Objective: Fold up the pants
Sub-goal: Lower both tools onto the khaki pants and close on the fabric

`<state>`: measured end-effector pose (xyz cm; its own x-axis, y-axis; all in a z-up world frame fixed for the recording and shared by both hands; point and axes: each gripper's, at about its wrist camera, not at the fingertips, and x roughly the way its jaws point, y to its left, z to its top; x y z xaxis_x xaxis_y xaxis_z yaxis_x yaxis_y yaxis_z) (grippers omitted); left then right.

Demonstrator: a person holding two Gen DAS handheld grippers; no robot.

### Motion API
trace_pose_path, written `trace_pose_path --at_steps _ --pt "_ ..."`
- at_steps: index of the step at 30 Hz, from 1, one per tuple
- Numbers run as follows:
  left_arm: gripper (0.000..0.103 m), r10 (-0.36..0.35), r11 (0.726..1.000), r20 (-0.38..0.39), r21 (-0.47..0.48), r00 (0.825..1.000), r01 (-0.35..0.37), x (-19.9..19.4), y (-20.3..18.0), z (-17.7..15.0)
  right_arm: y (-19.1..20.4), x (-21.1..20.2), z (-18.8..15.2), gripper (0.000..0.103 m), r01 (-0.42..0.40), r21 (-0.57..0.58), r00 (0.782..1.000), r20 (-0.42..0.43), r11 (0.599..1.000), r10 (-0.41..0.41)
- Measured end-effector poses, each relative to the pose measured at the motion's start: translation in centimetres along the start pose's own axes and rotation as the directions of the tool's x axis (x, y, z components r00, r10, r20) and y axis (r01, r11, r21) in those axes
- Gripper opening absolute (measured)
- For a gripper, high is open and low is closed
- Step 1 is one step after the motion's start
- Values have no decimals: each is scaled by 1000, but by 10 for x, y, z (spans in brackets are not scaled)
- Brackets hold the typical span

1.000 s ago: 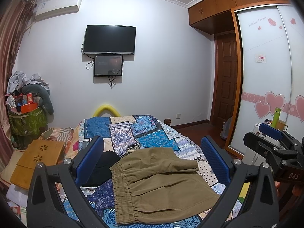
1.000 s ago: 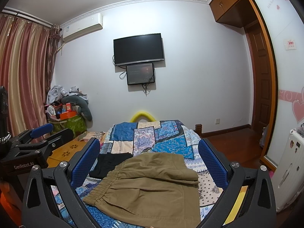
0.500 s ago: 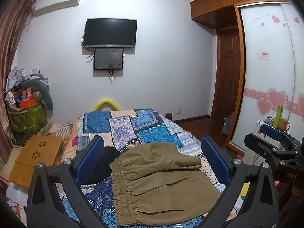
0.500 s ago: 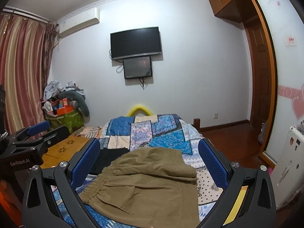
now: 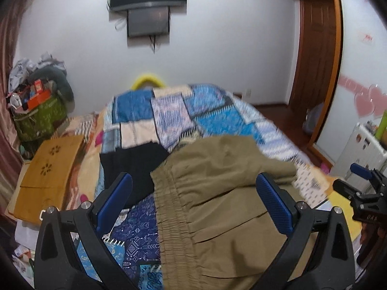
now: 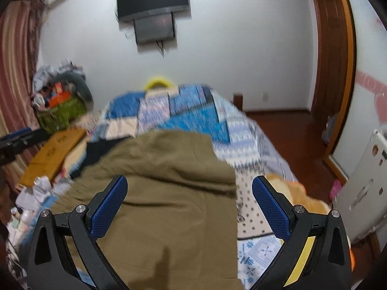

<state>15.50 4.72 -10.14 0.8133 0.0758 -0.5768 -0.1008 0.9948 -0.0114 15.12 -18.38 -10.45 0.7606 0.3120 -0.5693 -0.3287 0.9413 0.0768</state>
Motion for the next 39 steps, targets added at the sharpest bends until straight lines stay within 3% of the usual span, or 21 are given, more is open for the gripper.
trace_pose_path --at_steps 4,8,14,18,21,23,25,30,34,36,39 --pt "103 27 999 -104 25 994 -25 43 10 -7 -18 26 -5 102 10 -4 996 -89 1000 -10" --pt "103 29 999 -218 26 976 -24 80 26 -12 -34 50 -9 101 -6 8 985 -172 1000 7" --pt "103 -4 1000 -365 -30 931 -8 125 47 -27 -51 91 -13 79 -57 50 954 -292 997 69" --pt "103 -13 999 -421 -35 907 -3 145 50 -36 -63 118 -21 60 -94 114 920 -370 989 130" --pt "102 -18 1000 -450 -28 893 6 157 50 -43 -68 133 -26 52 -117 152 898 -405 981 170" --pt "92 -31 999 -480 -31 877 19 165 49 -48 -73 137 -27 51 -124 184 898 -398 975 189" --pt "90 -45 999 -501 -42 864 28 171 49 -53 -78 140 -26 44 -117 207 900 -392 971 192" --pt "87 -87 995 -485 -84 870 53 174 51 -57 -81 151 -27 36 -130 238 892 -396 962 218" --pt "68 -167 985 -487 -129 857 118 173 53 -58 -86 158 -31 32 -147 252 882 -403 956 242" --pt "65 -150 988 -480 -107 864 112 170 51 -58 -88 158 -32 15 -150 246 878 -413 958 243" --pt "61 -126 992 -469 -74 874 104 166 48 -59 -84 156 -33 7 -139 179 880 -429 974 205"
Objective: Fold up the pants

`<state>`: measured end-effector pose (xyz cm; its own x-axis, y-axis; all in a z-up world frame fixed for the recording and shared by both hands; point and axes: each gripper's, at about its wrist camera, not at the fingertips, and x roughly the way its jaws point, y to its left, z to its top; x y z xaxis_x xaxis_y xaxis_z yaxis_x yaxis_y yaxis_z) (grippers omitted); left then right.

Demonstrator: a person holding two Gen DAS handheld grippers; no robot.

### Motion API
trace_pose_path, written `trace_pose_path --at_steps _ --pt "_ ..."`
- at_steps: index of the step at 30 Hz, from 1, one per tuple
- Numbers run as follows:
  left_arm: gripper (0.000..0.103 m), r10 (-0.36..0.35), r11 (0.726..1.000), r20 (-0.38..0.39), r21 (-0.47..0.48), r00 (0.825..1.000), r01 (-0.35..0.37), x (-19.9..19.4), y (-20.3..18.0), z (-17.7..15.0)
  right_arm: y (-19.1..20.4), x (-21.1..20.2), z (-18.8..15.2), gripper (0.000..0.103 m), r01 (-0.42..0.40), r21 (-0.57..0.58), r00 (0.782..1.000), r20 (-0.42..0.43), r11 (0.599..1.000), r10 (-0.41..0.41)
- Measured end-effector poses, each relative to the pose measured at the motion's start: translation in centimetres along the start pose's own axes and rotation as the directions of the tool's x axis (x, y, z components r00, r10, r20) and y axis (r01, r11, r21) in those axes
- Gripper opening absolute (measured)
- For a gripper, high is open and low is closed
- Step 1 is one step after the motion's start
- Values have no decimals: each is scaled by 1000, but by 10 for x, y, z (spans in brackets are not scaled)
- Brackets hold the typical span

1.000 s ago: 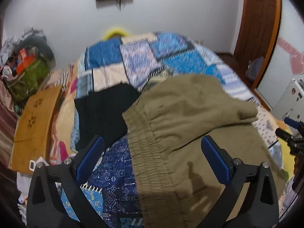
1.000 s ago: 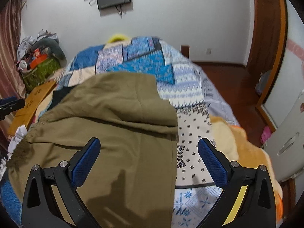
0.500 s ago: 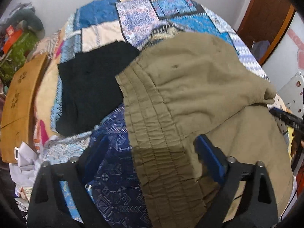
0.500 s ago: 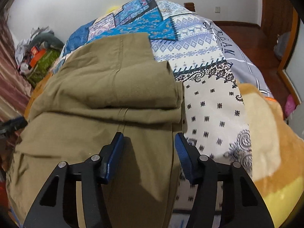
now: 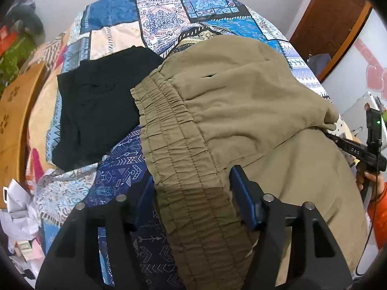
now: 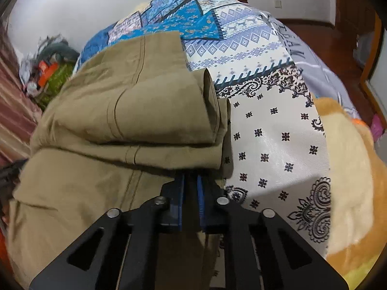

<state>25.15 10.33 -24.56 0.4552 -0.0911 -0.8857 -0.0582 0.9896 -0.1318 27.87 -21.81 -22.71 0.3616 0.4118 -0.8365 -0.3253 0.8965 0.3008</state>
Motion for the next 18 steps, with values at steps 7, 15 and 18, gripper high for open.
trace_pose_path --at_steps 7,15,18 --pt "56 59 997 25 40 998 -59 -6 -4 -3 5 -5 -7 4 56 -85 998 -27 995 -58" --pt "58 75 996 40 43 996 -76 -7 -3 -6 3 -11 -23 1 91 -90 995 -40 992 -95" --pt "59 43 999 10 6 999 -43 -10 3 -1 6 -17 -22 5 116 -113 992 -36 987 -121"
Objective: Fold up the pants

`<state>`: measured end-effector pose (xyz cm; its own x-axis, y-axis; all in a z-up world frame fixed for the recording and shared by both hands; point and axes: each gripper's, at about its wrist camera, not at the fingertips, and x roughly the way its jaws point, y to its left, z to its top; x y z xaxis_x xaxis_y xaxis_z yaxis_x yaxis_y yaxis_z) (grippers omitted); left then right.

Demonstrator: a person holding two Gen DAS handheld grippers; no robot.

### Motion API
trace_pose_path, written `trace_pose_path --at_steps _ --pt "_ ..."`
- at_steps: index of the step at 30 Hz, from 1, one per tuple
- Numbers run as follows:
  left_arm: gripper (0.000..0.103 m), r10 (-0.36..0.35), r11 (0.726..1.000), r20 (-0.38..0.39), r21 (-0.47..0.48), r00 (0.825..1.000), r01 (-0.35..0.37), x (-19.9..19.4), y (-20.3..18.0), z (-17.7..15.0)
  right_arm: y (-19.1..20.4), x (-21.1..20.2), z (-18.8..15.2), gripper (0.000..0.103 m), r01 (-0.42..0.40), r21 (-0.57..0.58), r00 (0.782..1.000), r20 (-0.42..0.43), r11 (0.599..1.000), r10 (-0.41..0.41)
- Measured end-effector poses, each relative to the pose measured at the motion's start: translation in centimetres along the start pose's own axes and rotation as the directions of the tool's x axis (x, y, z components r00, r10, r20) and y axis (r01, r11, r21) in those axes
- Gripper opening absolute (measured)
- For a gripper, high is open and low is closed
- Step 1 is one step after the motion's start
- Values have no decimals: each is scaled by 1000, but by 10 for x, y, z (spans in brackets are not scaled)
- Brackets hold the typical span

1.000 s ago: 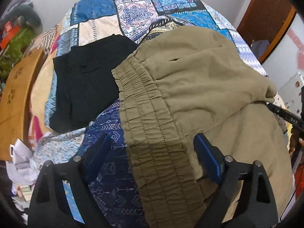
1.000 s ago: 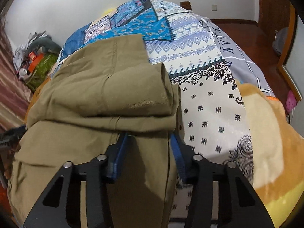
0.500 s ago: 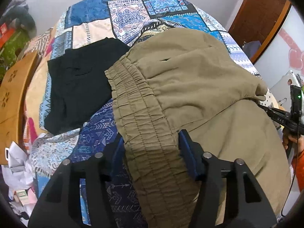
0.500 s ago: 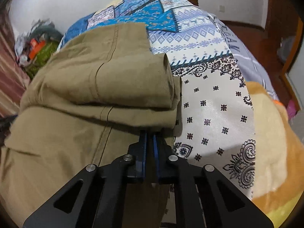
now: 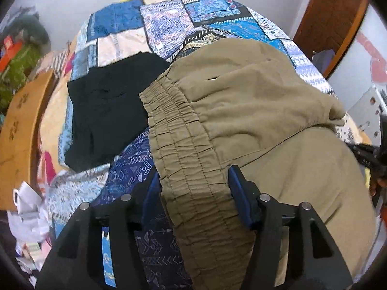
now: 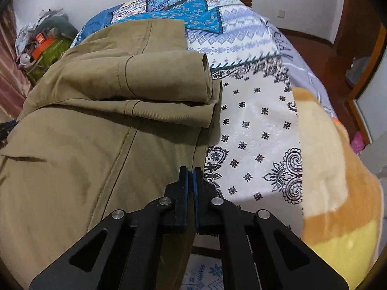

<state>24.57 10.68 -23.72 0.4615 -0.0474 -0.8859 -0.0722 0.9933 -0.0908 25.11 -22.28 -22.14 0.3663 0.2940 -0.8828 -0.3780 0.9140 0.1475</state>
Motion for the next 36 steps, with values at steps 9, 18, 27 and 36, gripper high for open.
trace_pose_path --at_steps 9,18,27,36 --pt "72 57 998 84 19 995 -58 -27 1 29 -8 -38 29 44 -74 67 991 117 995 65" --pt "95 85 996 20 29 996 -85 12 -5 54 -11 -3 69 65 -87 49 989 127 995 80" --pt "95 50 999 -43 -3 998 -50 45 2 47 4 22 73 8 -144 -18 987 62 989 145" --pt "62 168 979 -14 118 986 -165 49 -3 42 14 10 90 3 -17 -137 986 160 990 40"
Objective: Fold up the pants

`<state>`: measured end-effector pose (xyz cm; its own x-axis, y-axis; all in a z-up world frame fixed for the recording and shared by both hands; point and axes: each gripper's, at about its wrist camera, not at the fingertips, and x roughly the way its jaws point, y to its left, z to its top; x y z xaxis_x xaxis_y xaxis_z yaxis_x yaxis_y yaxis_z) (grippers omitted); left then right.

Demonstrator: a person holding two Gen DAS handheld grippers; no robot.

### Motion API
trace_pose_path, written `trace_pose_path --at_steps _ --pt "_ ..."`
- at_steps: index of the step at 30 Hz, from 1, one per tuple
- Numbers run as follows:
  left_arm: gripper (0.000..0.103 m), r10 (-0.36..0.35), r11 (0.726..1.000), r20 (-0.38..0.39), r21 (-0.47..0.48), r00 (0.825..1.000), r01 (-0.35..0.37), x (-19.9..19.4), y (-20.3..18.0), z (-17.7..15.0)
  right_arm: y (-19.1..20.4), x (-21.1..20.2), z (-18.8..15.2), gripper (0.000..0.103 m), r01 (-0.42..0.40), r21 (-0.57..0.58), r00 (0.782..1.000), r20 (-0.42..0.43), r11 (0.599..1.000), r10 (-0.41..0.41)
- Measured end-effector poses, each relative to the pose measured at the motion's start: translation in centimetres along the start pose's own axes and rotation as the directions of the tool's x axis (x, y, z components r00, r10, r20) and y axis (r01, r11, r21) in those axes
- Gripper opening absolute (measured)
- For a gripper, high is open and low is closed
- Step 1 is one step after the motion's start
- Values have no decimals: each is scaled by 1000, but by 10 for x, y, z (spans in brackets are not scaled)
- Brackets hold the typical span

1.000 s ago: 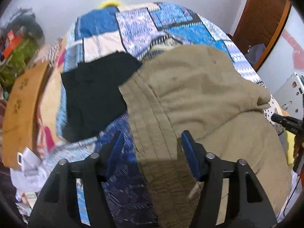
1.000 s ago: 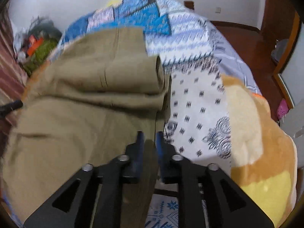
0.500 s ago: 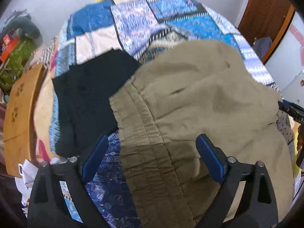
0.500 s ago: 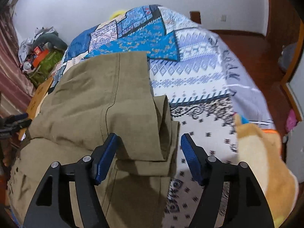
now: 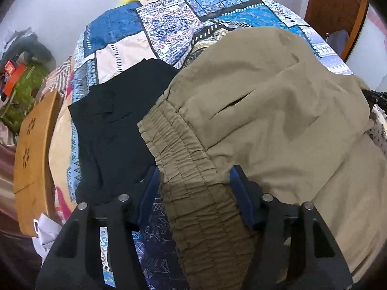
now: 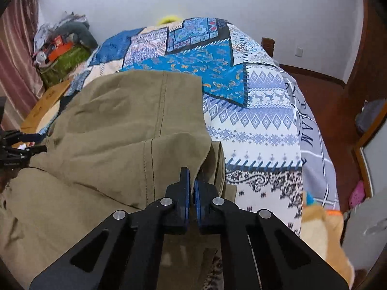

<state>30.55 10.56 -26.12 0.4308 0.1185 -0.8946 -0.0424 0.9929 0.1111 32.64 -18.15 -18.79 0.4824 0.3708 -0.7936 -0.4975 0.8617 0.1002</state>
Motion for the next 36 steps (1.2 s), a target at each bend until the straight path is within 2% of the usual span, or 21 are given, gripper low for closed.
trace_pose_path --at_steps 2,6,10,13,14,17,18,20,22,24,25,27,30,32,36 --pt "62 3 1000 2 -18 1000 -3 3 4 -1 2 10 2 3 21 -24 1000 -22 999 -22" --pt "64 -46 995 0 -93 999 46 9 15 -5 1 35 -5 3 43 -38 995 -89 998 -47" --pt "71 -31 995 8 -93 999 31 9 15 -6 -4 48 -9 3 76 -2 990 -117 997 -75" --pt "77 -47 994 8 -101 999 48 10 19 -6 -10 48 -6 3 118 18 983 -145 993 -114" --pt "80 -60 992 10 -110 998 61 10 24 -6 -13 47 -6 0 137 15 978 -162 990 -133" --pt "81 -97 983 10 -157 995 98 3 35 -8 -22 36 -8 1 139 32 975 -179 990 -131" --pt "81 -98 982 16 -162 995 99 -2 37 -8 -24 29 -8 6 129 44 978 -172 991 -120" --pt "82 -93 983 44 -157 995 99 -14 41 -7 -28 11 -9 7 128 58 983 -144 990 -119" --pt "82 -56 987 68 -146 996 66 -28 44 -2 -29 -9 -5 11 124 57 987 -110 991 -118" --pt "82 15 992 105 -127 994 -1 -43 48 4 -27 -30 2 24 108 58 993 -61 992 -105" --pt "83 28 993 122 -118 992 -14 -48 50 7 -27 -37 6 28 96 60 995 -36 994 -94" --pt "87 51 993 148 -111 988 -35 -55 58 14 -20 -54 15 46 74 59 997 29 995 -76" --pt "88 74 991 154 -123 985 -55 -54 69 26 -11 -67 34 60 47 53 994 100 998 -52" --pt "88 73 989 144 -136 987 -54 -46 74 34 -5 -68 47 66 26 50 991 133 998 -32" --pt "88 61 984 94 -172 994 -44 -16 86 50 5 -50 73 66 5 28 989 148 1000 -9"
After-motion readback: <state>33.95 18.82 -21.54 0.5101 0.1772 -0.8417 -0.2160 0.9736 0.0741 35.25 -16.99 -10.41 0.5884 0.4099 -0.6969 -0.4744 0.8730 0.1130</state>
